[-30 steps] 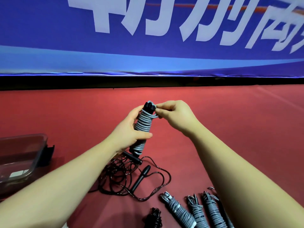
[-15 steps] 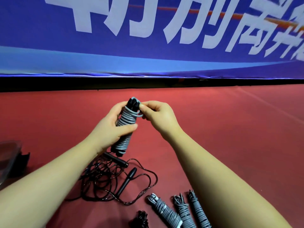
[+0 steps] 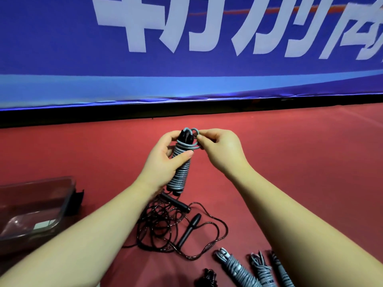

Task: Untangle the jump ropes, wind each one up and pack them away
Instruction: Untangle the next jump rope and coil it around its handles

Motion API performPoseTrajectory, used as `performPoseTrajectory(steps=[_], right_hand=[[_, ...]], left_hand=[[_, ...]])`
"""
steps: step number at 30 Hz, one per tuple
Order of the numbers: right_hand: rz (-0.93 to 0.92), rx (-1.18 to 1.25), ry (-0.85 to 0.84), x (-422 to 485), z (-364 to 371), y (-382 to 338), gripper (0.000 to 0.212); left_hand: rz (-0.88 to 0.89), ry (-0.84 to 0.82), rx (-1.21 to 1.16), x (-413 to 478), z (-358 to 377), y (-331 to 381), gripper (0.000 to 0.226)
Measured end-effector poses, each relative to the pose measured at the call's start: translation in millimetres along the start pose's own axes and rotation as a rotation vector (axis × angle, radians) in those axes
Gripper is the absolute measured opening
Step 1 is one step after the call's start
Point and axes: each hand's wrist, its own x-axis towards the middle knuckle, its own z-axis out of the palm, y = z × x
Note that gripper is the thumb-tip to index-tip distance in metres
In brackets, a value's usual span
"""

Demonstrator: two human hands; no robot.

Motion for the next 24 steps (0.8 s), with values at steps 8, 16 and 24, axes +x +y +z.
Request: performPoseTrajectory(steps=[8, 16, 24], right_hand=[[-0.061, -0.246, 0.007, -6, 1, -5, 0.024], [-0.062, -0.465, -0.085, -6, -7, -12, 0.025], [0.001, -0.333, -0.301, -6, -19, -9, 0.018]], left_hand=[[-0.068, -0.06, -0.131, -4, -4, 0, 0.049], [-0.076, -0.111, -0.112, -6, -7, 2, 0.054], [-0.133, -0.264, -0.08, -11, -16, 1, 0.057]])
